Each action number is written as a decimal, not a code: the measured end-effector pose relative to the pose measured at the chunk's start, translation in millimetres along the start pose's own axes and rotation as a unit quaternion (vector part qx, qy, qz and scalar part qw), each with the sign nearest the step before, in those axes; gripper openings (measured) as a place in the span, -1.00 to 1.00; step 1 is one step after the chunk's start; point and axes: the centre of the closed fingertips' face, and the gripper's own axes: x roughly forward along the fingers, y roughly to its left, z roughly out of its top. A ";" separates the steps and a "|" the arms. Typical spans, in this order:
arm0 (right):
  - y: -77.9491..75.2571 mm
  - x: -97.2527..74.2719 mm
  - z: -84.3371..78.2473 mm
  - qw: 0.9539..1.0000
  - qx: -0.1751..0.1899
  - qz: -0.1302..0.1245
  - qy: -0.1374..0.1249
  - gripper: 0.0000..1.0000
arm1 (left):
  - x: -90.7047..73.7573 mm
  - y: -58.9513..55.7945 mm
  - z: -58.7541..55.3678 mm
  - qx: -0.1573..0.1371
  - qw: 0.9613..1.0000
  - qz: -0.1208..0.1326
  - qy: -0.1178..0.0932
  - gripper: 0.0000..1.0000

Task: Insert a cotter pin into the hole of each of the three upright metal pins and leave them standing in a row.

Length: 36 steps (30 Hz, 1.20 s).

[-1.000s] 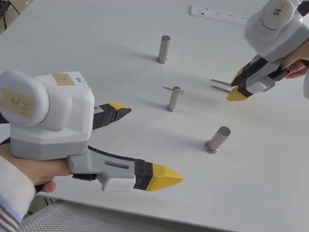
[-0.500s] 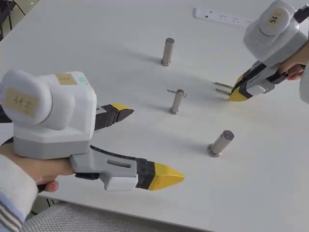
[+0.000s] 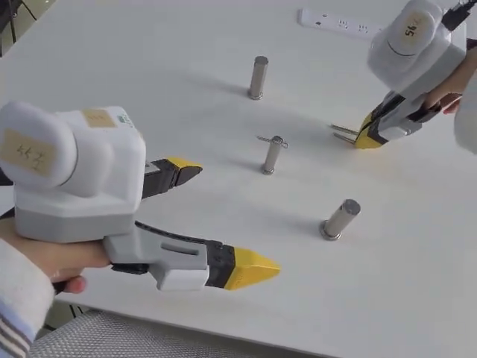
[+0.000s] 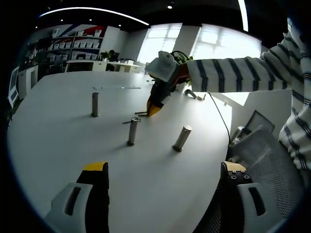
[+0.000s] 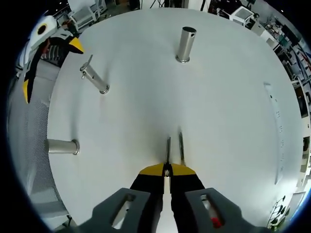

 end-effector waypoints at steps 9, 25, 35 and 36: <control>-2.5 1.5 -0.9 1.000 -0.019 -0.001 0.020 -1.00 | -2.3 1.3 9.9 0.001 1.000 0.000 -0.010 0.88; -7.4 2.1 -0.8 1.000 0.022 0.007 0.004 -1.00 | 3.0 -0.3 10.9 0.010 1.000 -0.003 -0.001 0.88; -7.8 1.2 -1.7 1.000 0.023 0.005 0.000 -1.00 | 0.3 2.2 14.3 0.014 1.000 0.007 -0.004 0.87; -8.3 1.2 -1.9 1.000 0.024 0.006 -0.002 -1.00 | 0.0 4.3 14.8 0.015 1.000 0.012 -0.006 0.87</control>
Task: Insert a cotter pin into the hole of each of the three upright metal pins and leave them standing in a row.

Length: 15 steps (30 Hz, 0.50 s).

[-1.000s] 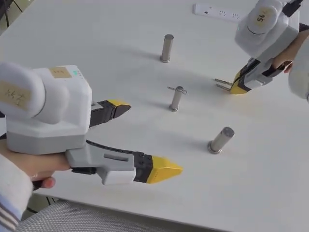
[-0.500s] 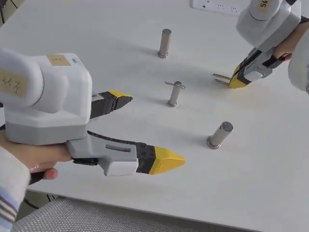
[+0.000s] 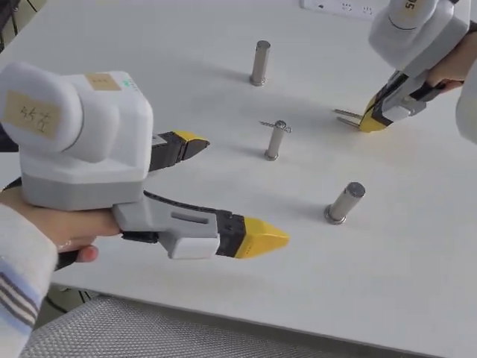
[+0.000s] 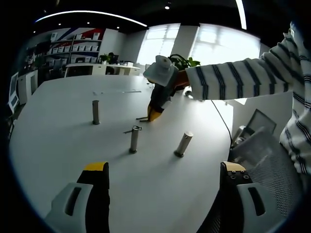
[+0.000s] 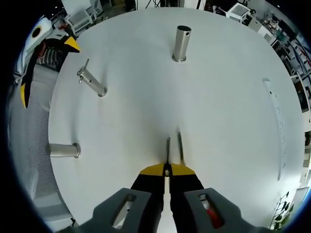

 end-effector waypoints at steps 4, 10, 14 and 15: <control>-3.3 1.0 0.6 1.000 0.009 0.000 -0.008 -1.00 | -2.8 5.1 3.2 -0.004 1.000 0.012 -0.013 0.86; 0.7 -2.3 0.3 1.000 -0.002 -0.005 -0.010 -1.00 | -8.1 7.4 7.4 -0.005 1.000 0.017 -0.017 0.86; 10.0 -10.7 2.0 1.000 -0.018 -0.011 -0.017 -1.00 | -9.7 9.5 8.3 -0.004 1.000 0.020 -0.018 0.85; 12.0 -13.0 2.6 1.000 -0.020 -0.013 -0.020 -1.00 | -9.8 9.3 9.6 -0.008 1.000 0.018 -0.021 0.85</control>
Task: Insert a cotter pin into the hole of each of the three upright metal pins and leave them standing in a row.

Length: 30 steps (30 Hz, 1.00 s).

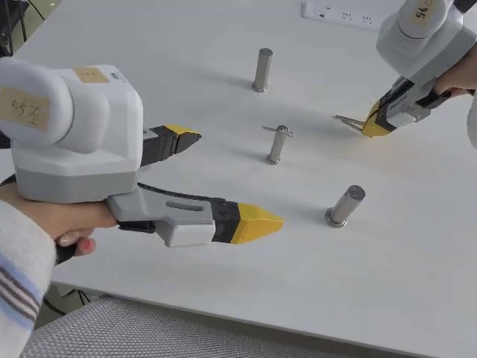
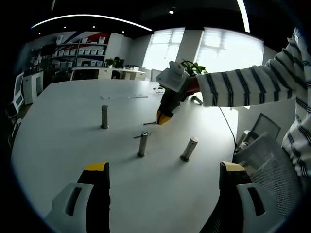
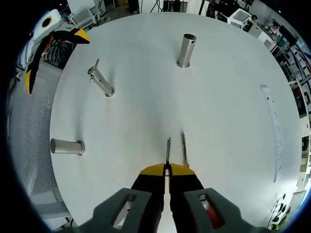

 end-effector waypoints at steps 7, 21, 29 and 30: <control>8.8 -17.9 8.0 0.999 -0.010 -0.021 -0.030 -1.00 | 3.5 -3.6 6.3 -0.002 1.000 -0.006 -0.004 0.82; 15.9 -62.4 31.3 0.990 -0.057 -0.078 -0.101 -1.00 | 13.9 -4.9 24.5 -0.014 1.000 -0.021 -0.018 0.68; 36.1 -83.9 40.4 0.984 -0.078 -0.098 -0.129 -1.00 | 28.4 -10.9 33.3 -0.023 0.999 -0.036 -0.016 0.51; 38.6 -86.3 41.8 0.983 -0.079 -0.102 -0.134 -1.00 | 31.4 -11.3 33.1 -0.026 0.999 -0.039 -0.013 0.50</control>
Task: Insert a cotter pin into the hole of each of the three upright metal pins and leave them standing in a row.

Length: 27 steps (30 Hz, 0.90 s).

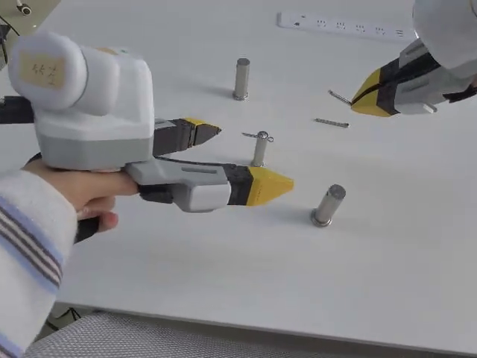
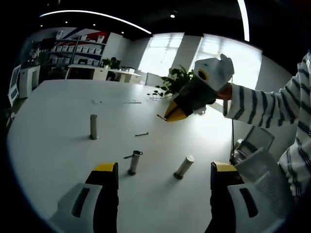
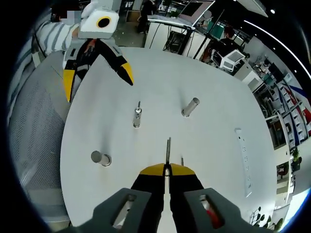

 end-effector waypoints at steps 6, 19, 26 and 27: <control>18.9 -6.6 7.7 1.000 -0.013 -0.004 -0.010 -1.00 | 10.5 -4.7 5.9 -0.016 1.000 -0.017 -0.004 0.38; 37.2 -10.5 16.9 0.999 -0.044 -0.011 -0.015 -1.00 | 28.3 -19.3 23.0 -0.067 0.996 -0.057 -0.029 -0.04; 40.1 -10.9 25.9 0.998 -0.052 -0.011 -0.030 -1.00 | 38.7 -21.3 29.7 -0.118 0.990 -0.074 -0.038 -0.29; 41.0 -11.4 27.3 0.998 -0.053 -0.011 -0.032 -1.00 | 39.9 -21.8 29.9 -0.129 0.988 -0.076 -0.037 -0.32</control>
